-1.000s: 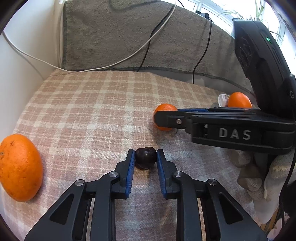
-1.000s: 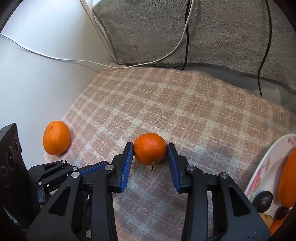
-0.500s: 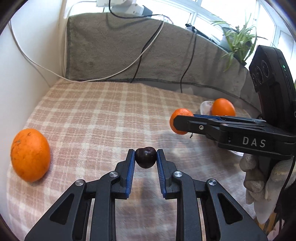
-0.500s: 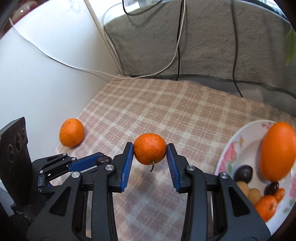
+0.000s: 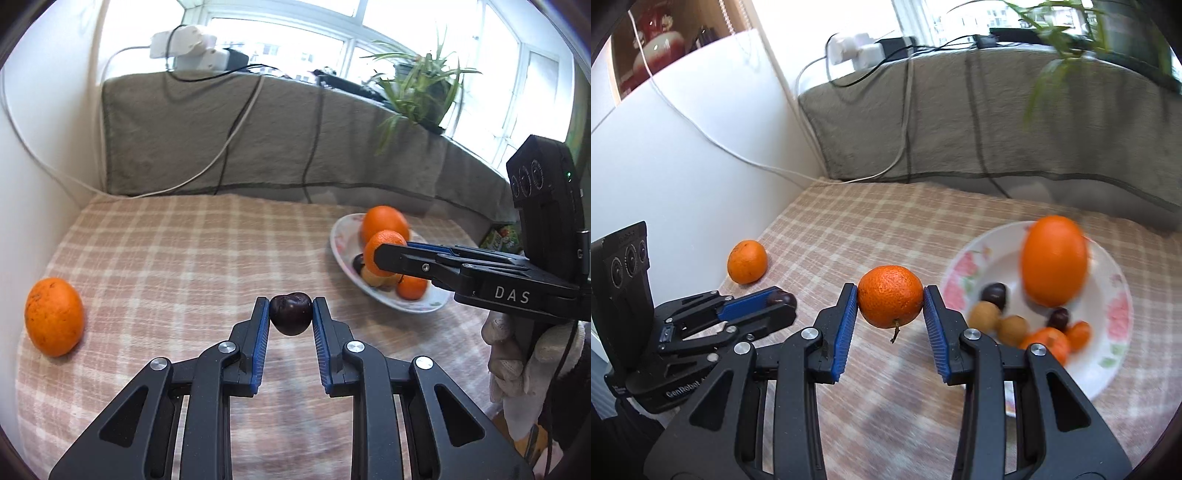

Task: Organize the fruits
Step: 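Carry the plum and tangerine in both tools down over the plate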

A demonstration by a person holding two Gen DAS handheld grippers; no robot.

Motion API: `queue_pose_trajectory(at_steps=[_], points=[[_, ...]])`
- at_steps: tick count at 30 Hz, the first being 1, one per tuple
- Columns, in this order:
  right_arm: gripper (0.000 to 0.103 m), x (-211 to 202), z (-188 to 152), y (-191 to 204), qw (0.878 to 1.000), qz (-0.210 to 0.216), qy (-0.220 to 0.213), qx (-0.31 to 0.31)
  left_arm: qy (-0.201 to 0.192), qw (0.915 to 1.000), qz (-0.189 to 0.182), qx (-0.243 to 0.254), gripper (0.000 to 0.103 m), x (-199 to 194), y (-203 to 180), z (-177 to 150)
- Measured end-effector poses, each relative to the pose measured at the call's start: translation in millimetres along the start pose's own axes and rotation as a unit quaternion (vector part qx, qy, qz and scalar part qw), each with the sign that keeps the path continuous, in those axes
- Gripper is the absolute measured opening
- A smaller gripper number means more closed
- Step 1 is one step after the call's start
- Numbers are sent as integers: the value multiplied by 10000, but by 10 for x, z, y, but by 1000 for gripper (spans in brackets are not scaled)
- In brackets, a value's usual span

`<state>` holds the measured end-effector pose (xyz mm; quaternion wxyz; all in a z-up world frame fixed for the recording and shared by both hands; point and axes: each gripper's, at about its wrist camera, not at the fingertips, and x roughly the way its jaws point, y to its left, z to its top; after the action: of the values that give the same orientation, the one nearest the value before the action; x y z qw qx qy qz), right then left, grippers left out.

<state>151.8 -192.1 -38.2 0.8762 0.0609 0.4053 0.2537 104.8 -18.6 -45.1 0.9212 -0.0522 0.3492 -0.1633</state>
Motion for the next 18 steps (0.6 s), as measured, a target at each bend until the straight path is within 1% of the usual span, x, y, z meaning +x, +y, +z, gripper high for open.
queue_pose_trajectory(at_steps=[10, 18], points=[[38, -366, -140, -469, 9983, -349, -250, 405, 27, 9994, -290, 199, 22, 129, -363, 63], [38, -497, -187, -822, 9955, -585, -297, 678, 123, 9980, -498, 359, 22, 280, -626, 105]])
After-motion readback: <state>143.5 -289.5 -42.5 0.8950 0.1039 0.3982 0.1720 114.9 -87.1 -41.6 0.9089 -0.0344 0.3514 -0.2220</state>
